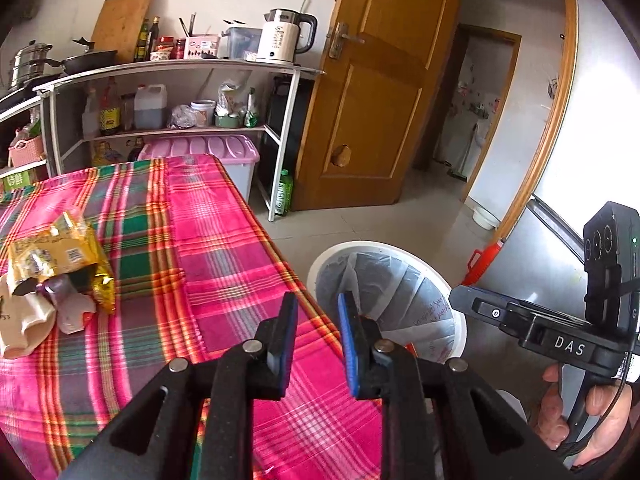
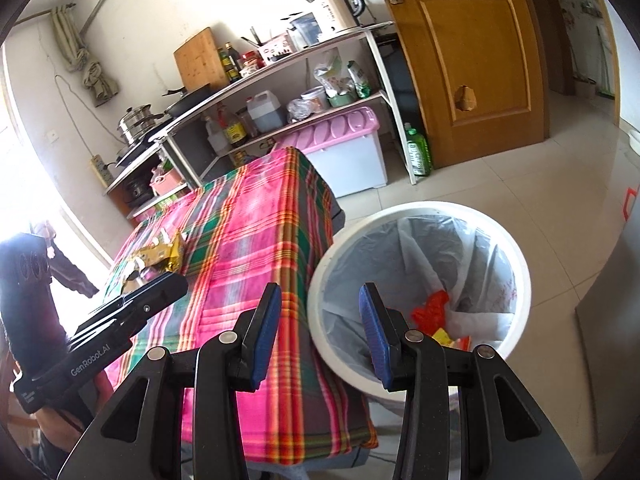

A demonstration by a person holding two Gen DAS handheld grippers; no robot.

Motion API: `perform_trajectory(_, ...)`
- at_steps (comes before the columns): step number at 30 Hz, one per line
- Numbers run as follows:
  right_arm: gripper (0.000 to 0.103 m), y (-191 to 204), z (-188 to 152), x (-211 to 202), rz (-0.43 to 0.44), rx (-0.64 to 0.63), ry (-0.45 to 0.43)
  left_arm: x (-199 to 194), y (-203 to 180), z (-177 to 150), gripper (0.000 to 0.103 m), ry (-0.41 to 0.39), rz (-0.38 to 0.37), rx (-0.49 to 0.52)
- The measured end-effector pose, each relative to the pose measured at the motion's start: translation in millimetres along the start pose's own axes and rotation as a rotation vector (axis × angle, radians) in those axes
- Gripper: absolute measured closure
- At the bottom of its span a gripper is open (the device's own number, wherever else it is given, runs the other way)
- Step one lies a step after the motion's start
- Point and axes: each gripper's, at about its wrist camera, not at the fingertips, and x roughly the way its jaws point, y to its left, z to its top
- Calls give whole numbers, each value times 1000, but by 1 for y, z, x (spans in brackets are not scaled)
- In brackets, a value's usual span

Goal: Collect trash
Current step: 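Move both open tools back over the remaining trash on the table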

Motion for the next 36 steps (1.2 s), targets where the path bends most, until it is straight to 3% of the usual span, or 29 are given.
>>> perform_trajectory(22,61,86,-9,35,105,-155,65,-55,79,-20,74,-68,150,-107)
perform_trajectory(26,61,103,-8,46,127,-185,82,-65,101,-22,62,-87,181,-143)
perform_trajectory(36,61,141,-6,83,167,-264,121,-76,154,-19,52,-105,243,-233)
